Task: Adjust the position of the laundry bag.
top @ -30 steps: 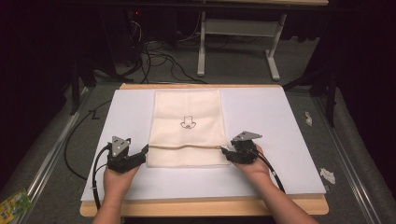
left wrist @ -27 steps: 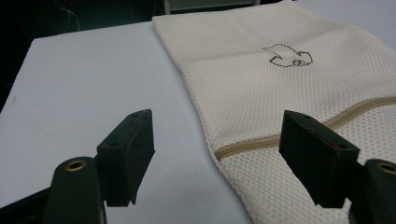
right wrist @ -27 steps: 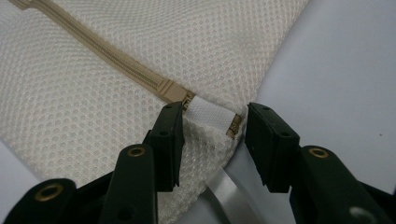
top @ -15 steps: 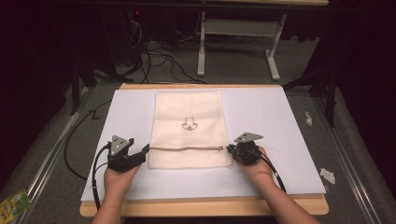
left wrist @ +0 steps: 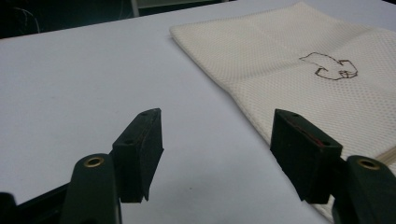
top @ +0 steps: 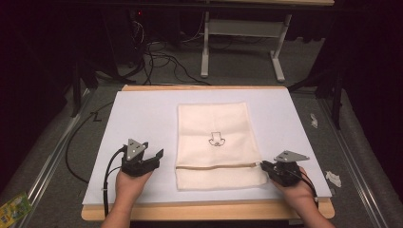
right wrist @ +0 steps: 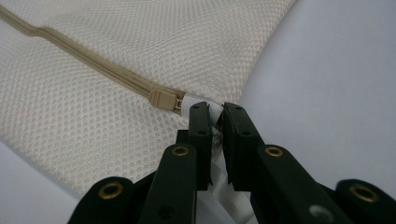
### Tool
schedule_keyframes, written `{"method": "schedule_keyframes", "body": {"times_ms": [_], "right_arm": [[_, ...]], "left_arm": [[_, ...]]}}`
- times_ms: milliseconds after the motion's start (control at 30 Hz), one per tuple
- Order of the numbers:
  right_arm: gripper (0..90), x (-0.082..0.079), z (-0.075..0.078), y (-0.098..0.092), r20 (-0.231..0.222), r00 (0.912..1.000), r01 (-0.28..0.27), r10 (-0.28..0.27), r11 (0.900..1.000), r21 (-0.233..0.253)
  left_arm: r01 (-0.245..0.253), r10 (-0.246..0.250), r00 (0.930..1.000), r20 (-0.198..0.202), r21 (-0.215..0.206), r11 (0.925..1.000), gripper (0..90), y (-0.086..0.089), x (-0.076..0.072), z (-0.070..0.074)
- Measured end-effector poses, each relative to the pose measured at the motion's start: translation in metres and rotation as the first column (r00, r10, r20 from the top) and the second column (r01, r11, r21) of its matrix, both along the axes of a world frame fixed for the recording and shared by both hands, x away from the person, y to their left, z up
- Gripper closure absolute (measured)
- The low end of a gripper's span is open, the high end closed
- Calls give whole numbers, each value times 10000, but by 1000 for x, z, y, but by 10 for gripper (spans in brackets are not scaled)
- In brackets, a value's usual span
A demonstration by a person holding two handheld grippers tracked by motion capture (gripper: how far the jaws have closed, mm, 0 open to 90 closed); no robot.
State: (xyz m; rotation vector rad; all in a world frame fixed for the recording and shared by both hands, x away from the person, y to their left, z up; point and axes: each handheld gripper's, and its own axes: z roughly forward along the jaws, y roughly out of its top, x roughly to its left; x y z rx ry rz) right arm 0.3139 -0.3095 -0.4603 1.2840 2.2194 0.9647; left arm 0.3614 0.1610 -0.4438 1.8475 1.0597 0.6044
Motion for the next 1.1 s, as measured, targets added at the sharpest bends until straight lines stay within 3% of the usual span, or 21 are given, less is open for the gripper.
{"method": "schedule_keyframes", "body": {"times_ms": [133, 267, 467, 667, 800, 900, 967, 1100], "right_arm": [[823, -14, -2, -12, -125, 9999, 84, -79, 9993, 376], [823, -16, 0, -12, -92, 9999, 79, -73, 9978, 652], [809, -13, -6, -5, -228, 9996, -161, 166, 9996, 244], [775, -14, -5, -8, -71, 9999, -94, 97, 9993, 360], [713, -14, 1, -13, 248, 9996, 113, -132, 9970, 769], [678, -13, 4, -16, 608, 9980, 96, -145, 9966, 812], [669, -14, 5, -17, 681, 9971, 271, -328, 9962, 823], [665, -14, 7, -21, 824, 9948, 520, -605, 9934, 1020]], "left_arm": [[174, -174, 9998, -21, 75, 9998, 350, -10, -1, -1], [360, -359, 9993, -56, 189, 9992, 349, -20, -4, -3], [438, -441, 9990, 99, 249, 9987, 319, -25, -9, -2], [417, -419, 9990, 156, 152, 9990, 318, -22, -9, 0], [387, -386, 9991, 201, -37, 9992, 315, -20, -9, 3], [499, -499, 9984, 279, 1, 9988, 313, -22, -11, 5], [553, -548, 9982, 226, -206, 9983, 312, -23, -11, 6], [753, -754, 9972, 3, -214, 9969, 313, -27, -9, 7]]}}
